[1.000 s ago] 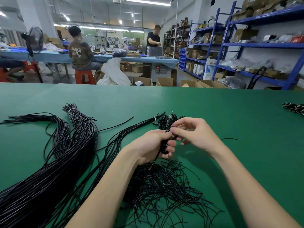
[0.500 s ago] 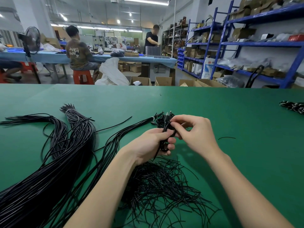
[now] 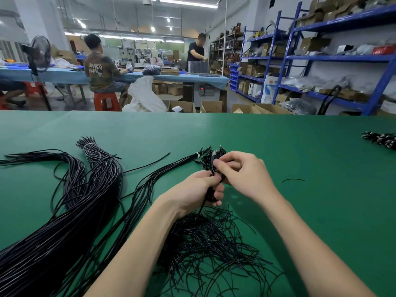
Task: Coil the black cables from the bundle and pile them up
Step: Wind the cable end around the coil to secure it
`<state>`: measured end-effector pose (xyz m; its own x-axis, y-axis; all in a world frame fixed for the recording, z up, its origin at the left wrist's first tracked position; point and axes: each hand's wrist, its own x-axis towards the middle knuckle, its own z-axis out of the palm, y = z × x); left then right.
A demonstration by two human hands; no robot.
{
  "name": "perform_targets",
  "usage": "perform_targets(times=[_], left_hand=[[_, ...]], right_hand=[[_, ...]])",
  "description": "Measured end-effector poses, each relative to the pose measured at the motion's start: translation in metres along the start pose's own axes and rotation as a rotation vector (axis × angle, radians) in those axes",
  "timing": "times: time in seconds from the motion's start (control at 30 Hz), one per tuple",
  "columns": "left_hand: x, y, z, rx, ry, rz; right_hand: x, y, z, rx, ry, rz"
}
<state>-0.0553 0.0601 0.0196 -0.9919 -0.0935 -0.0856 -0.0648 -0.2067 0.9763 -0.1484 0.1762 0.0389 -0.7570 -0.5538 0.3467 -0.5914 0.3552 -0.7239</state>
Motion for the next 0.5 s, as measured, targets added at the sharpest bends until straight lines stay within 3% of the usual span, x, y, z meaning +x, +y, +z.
perform_targets(times=[0.17, 0.27, 0.43, 0.5], left_hand=[[0.000, 0.003, 0.009, 0.260, 0.091, 0.064], [0.002, 0.002, 0.012, 0.247, 0.122, 0.066], [0.003, 0.002, 0.003, 0.133, 0.109, 0.076], [0.003, 0.002, -0.001, 0.143, 0.095, 0.082]], right_hand=[[-0.002, -0.001, 0.010, -0.145, 0.031, 0.067], [0.004, -0.003, 0.005, -0.084, 0.012, 0.113], [-0.002, 0.001, -0.006, 0.360, -0.079, 0.106], [-0.004, 0.004, -0.008, 0.400, -0.022, 0.062]])
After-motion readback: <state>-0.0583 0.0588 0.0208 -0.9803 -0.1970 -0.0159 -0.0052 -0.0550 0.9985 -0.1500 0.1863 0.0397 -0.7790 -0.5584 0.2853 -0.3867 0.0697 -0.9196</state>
